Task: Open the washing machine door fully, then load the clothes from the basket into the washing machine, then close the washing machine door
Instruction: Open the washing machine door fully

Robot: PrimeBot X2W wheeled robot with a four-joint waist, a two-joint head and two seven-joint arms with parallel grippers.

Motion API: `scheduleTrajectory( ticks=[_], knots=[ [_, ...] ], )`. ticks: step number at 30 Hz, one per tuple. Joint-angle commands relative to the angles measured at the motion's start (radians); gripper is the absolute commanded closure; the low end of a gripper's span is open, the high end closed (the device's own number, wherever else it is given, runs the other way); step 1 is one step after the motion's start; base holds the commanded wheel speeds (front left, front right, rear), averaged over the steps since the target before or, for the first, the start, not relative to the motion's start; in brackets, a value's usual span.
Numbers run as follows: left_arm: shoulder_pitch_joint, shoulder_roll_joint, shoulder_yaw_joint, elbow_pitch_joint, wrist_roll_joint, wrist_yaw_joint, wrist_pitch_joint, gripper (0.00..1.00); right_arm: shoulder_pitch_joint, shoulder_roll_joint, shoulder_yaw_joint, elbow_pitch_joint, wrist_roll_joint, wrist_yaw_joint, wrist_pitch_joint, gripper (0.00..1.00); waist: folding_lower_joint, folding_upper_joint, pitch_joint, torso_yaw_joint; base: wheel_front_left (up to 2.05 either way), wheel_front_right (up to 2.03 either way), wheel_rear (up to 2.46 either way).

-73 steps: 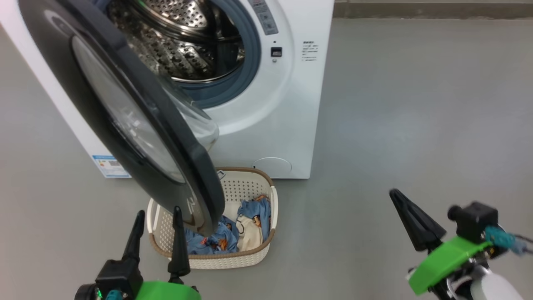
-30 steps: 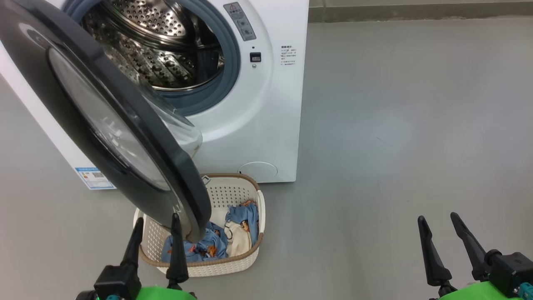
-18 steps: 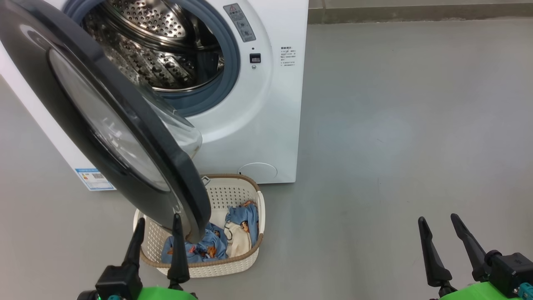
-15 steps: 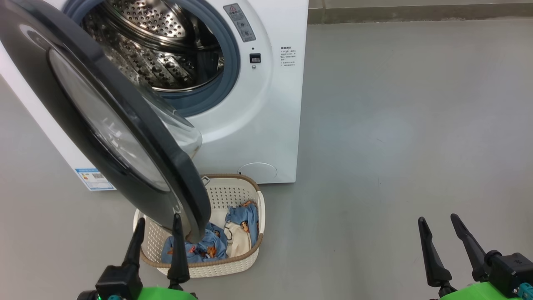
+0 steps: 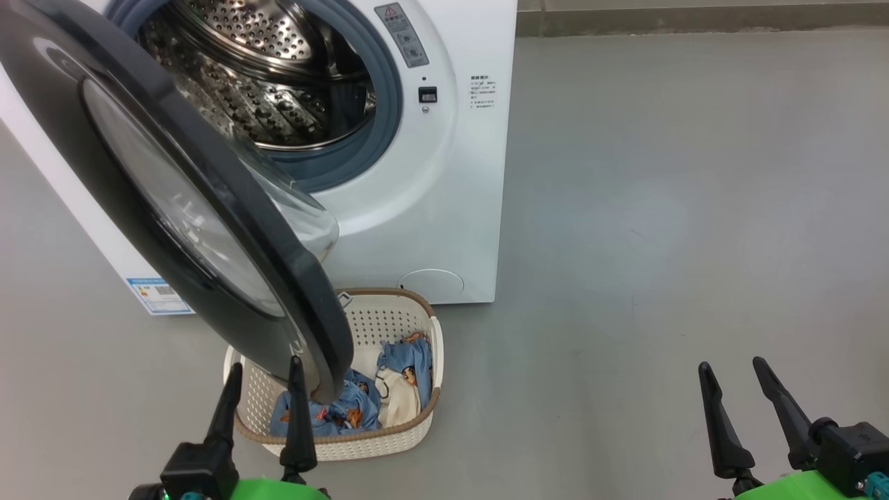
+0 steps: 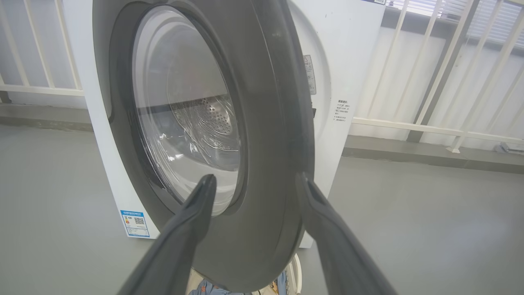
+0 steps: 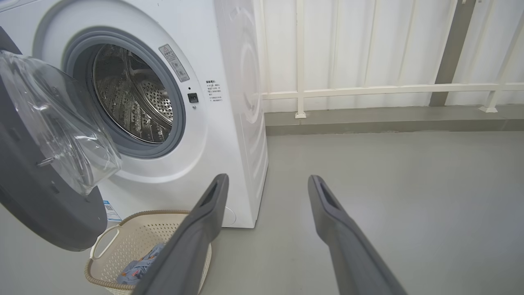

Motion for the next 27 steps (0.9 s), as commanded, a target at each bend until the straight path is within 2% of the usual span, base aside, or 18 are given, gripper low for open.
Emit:
scheduleTrajectory(
  ticks=[1, 3, 4, 5, 6, 17, 27],
  knots=[
    [-0.012, 0.009, 0.03, -0.019, 0.008, -0.002, -0.006, 0.0, -0.023, -0.009, 0.022, -0.022, 0.002, 0.01, -0.009, 0.0, 0.0, 0.0, -0.001, 0.0, 0.0, 0.0, 0.0],
    [-0.011, 0.009, 0.029, -0.02, 0.008, -0.004, -0.006, 0.0, -0.023, -0.009, 0.023, -0.02, 0.002, 0.01, -0.009, 0.0, 0.0, 0.0, -0.002, 0.001, 0.0, 0.0, 0.0],
    [-0.01, 0.009, 0.029, -0.02, 0.007, -0.005, -0.006, 0.28, -0.023, -0.009, 0.023, -0.02, 0.002, 0.01, -0.009, 0.0, 0.0, 0.0, -0.002, 0.001, 0.0, 0.0, 0.0],
    [-0.01, 0.009, 0.029, -0.021, 0.006, -0.007, -0.006, 0.71, -0.023, -0.009, 0.023, -0.019, 0.002, 0.01, -0.01, 0.0, 0.0, 0.0, -0.003, 0.001, 0.0, 0.0, 0.0],
    [-0.008, 0.009, 0.027, -0.021, 0.002, -0.01, -0.006, 1.0, -0.022, -0.009, 0.024, -0.019, 0.001, 0.01, -0.01, 0.0, 0.0, 0.0, -0.004, 0.001, 0.0, 0.0, 0.0],
    [-0.002, 0.009, 0.034, -0.033, 0.005, -0.021, -0.006, 1.0, -0.021, -0.009, 0.027, -0.009, -0.002, 0.01, -0.008, 0.0, 0.0, 0.0, -0.012, 0.0, 0.0, 0.0, 0.0],
    [-0.037, 0.009, 0.092, -0.115, 0.025, -0.041, -0.006, 1.0, -0.022, -0.009, 0.026, -0.005, -0.003, 0.01, -0.011, 0.0, 0.0, 0.0, -0.013, 0.0, 0.0, 0.0, 0.0]
  ],
)
